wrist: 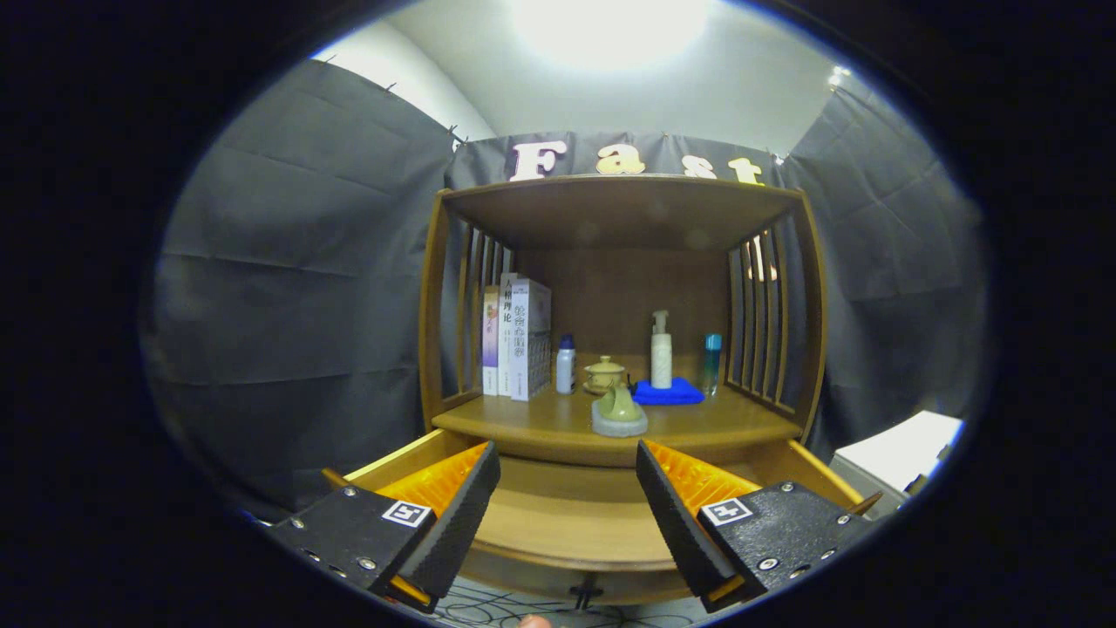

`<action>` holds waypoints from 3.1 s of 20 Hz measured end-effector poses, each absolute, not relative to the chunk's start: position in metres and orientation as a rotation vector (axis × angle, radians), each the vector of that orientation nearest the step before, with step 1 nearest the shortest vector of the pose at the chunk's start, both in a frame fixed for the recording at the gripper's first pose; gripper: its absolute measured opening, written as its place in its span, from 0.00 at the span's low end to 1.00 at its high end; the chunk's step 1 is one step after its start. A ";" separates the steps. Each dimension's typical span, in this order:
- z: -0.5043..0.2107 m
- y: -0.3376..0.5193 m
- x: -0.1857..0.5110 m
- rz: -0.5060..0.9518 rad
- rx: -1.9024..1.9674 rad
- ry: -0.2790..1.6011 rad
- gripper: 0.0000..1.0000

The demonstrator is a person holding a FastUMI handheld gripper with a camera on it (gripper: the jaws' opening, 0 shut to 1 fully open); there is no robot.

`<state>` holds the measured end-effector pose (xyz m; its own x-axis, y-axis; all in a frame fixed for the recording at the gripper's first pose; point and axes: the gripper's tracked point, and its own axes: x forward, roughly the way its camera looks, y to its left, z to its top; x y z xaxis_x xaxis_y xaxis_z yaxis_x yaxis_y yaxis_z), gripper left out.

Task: Pull open the drawer, take out the items inside it, and place them on the countertop above the cabinet.

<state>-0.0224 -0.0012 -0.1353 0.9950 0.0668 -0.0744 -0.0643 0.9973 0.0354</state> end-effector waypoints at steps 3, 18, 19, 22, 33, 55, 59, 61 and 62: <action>-0.148 -0.012 -0.045 0.023 0.034 0.060 0.96; -0.261 0.003 -0.064 -0.039 -0.003 0.202 0.96; -0.263 0.000 -0.065 -0.060 -0.004 0.197 0.96; -0.269 -0.005 -0.062 -0.112 -0.002 0.211 0.94; -0.271 -0.007 -0.044 -0.097 0.038 0.233 0.95; -0.282 -0.014 0.076 -0.119 -0.021 0.260 0.95; -0.286 -0.017 0.100 -0.117 -0.040 0.262 0.95; -0.286 -0.017 0.108 -0.117 -0.056 0.264 0.95; -0.288 -0.017 0.112 -0.117 -0.058 0.263 0.95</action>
<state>0.1122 -0.0175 -0.2880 0.9589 -0.1227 -0.2559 0.1076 0.9916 -0.0723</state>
